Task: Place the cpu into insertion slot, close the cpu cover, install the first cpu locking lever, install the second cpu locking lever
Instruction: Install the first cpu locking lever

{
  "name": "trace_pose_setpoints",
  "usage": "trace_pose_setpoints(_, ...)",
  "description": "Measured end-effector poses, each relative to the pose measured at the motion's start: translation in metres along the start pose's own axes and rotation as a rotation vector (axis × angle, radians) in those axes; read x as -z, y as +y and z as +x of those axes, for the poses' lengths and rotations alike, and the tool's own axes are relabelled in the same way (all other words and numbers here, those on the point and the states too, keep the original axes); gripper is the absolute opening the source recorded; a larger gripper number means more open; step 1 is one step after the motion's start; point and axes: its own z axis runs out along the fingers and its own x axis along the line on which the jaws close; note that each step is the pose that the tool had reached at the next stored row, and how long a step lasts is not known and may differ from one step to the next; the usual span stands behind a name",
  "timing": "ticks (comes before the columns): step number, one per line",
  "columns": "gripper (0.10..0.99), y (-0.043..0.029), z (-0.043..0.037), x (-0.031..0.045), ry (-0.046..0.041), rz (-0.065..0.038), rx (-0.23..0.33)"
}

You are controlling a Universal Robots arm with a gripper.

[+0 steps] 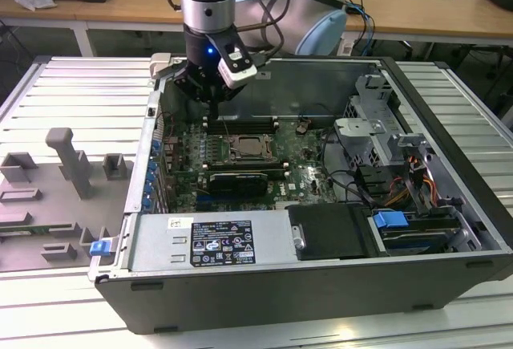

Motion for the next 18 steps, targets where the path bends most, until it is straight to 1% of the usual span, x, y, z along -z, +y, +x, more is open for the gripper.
trace_pose_setpoints(2, 0.106, 0.0018, 0.0005, -0.0007, 0.0001, 0.0, 0.0)
trace_pose_setpoints(4, 0.106, 0.0038, -0.002, -0.0015, 0.0001, 0.0, 0.0)
trace_pose_setpoints(8, 0.106, 0.0047, -0.0126, -0.0025, 0.0, 0.0, 0.0)
trace_pose_setpoints(9, 0.106, 0.005, -0.0161, -0.0027, 0.0001, 0.0, 0.0)
trace_pose_setpoints(12, 0.106, 0.0057, -0.0355, -0.0049, 0.0004, 0.0, 0.0)
trace_pose_setpoints(13, 0.106, 0.0059, -0.0398, -0.0056, 0.0006, 0.0, 0.0)
trace_pose_setpoints(14, 0.106, 0.006, -0.0464, -0.0067, 0.0013, 0.0, 0.0)
trace_pose_setpoints(15, 0.106, 0.006, -0.0511, -0.0077, 0.0016, 0.0, 0.0)
trace_pose_setpoints(16, 0.106, 0.0059, -0.0553, -0.0085, 0.0017, 0.0, 0.0)
trace_pose_setpoints(17, 0.106, 0.0058, -0.0579, -0.0092, 0.0017, -0.001, 0.0)
trace_pose_setpoints(18, 0.106, 0.0057, -0.0585, -0.0094, 0.0017, -0.009, 0.0)
